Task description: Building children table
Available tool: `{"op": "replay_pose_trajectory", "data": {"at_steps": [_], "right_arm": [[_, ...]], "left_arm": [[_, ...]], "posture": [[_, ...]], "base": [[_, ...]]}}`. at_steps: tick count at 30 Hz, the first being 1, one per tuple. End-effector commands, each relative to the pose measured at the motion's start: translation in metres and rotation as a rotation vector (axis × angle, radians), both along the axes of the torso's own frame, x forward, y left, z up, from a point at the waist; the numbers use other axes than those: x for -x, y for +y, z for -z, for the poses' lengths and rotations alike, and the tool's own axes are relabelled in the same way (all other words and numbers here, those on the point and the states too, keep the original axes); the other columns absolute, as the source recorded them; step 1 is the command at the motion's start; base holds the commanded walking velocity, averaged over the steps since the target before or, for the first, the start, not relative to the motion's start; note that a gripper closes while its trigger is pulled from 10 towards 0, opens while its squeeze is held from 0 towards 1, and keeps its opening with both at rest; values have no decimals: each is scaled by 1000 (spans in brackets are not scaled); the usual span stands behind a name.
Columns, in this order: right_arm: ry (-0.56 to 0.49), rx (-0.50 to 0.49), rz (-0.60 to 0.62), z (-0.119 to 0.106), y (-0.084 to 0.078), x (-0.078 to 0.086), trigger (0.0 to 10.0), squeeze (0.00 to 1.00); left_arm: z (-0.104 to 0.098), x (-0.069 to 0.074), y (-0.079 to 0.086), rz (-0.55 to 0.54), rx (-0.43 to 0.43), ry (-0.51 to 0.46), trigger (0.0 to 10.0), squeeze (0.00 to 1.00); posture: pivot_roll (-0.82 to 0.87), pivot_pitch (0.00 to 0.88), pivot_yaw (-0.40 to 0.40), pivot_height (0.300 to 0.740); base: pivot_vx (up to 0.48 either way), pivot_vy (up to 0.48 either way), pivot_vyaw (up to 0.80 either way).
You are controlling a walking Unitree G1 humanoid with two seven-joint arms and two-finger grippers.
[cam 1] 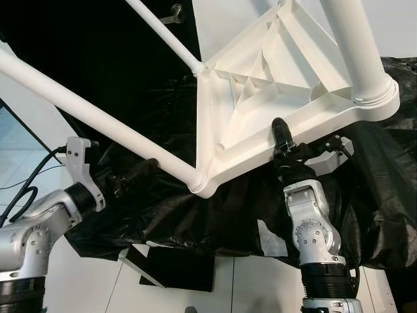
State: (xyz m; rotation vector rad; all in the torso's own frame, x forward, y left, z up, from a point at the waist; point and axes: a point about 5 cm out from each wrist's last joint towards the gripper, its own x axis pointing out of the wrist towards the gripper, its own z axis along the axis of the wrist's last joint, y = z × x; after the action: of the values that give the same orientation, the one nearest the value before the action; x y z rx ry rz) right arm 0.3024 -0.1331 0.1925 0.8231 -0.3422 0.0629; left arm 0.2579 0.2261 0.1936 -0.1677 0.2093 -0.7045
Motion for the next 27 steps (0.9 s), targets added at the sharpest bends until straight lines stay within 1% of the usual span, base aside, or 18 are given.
{"op": "replay_pose_trajectory", "data": {"at_steps": [1,2,3,4,6,7,8,10,11,12,13,19,20,21,22,23,25,27], "right_arm": [[-202,34,16,-38,8,11,0,0],[-202,34,16,-38,8,11,0,0],[-200,51,31,-40,7,11,0,0],[-201,55,44,-43,5,11,0,0],[-207,74,76,-49,2,10,0,0],[-207,74,76,-49,2,10,0,0],[-203,114,105,-51,-1,10,0,0],[-181,216,175,-57,-7,11,0,0],[-181,216,175,-57,-7,11,0,0],[-164,285,219,-61,-12,13,0,0],[-152,325,242,-63,-14,13,0,0],[-151,396,307,-72,-21,17,0,0],[-151,444,346,-79,-24,17,0,0],[-151,444,346,-79,-24,17,0,0],[-140,522,400,-86,-26,18,0,0],[-140,522,400,-86,-26,18,0,0],[-143,607,492,-98,-30,22,0,0],[-143,607,492,-98,-30,22,0,0]], "left_arm": [[-12,13,-2,199,75,-18,10000,1000],[-12,13,-2,199,75,-18,10000,1000],[-15,16,0,210,101,-9,10000,1000],[-17,20,1,237,134,-6,10000,1000],[-22,24,7,250,221,-13,10000,1000],[-22,24,7,250,221,-13,10000,1000],[-21,23,11,233,219,-15,10000,1000],[-13,21,16,193,150,4,10000,1000],[-13,21,16,193,150,4,10000,1000],[-6,21,18,172,121,23,10000,1000],[-4,20,19,166,119,30,10000,1000],[4,18,19,145,86,47,10000,1000],[7,18,18,141,90,56,10000,1000],[7,18,18,141,90,56,10000,1000],[9,17,16,140,88,65,10000,976],[9,17,16,140,88,65,10000,976],[12,15,14,127,91,76,10000,941],[12,15,14,127,91,76,10000,941]], "posture": [[16,0,114,740],[16,0,114,740],[16,0,114,740],[18,0,113,740],[17,0,112,740],[17,0,112,740],[16,0,112,740],[13,0,110,740],[13,0,110,740],[5,0,110,740],[3,0,110,740],[-9,0,114,740],[-18,0,116,740],[-18,0,116,740],[-18,0,117,740],[-18,0,117,740],[-25,0,118,740],[-25,0,118,740]], "base": [[0,0,0],[0,0,0],[0,0,0],[0,0,0],[0,0,0],[0,0,0],[0,0,0],[0,0,0],[0,0,0],[0,0,0],[0,0,0],[0,0,0],[0,0,0],[0,0,0],[0,0,0],[0,0,0],[0,0,0],[0,0,0]]}}
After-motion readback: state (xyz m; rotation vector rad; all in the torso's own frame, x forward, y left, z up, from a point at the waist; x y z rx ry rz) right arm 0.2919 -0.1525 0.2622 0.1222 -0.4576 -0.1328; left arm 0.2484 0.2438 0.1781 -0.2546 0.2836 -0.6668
